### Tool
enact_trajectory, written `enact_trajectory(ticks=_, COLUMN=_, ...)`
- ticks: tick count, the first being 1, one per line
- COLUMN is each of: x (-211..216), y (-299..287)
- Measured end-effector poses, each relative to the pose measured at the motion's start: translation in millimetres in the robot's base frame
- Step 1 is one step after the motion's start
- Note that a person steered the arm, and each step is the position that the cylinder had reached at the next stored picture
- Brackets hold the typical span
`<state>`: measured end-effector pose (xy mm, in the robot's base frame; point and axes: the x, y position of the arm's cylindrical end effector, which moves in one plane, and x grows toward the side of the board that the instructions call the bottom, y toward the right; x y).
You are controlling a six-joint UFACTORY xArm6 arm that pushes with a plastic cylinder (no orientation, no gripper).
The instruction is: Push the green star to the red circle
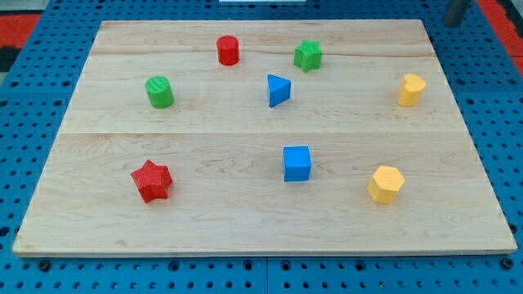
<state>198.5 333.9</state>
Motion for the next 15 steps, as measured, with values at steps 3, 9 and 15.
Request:
enact_trajectory(ticks=3, x=7.6, y=3.7)
enact_trajectory(ticks=9, x=-1.2, y=8.4)
enact_trajectory(ticks=15, x=67.3, y=-249.7)
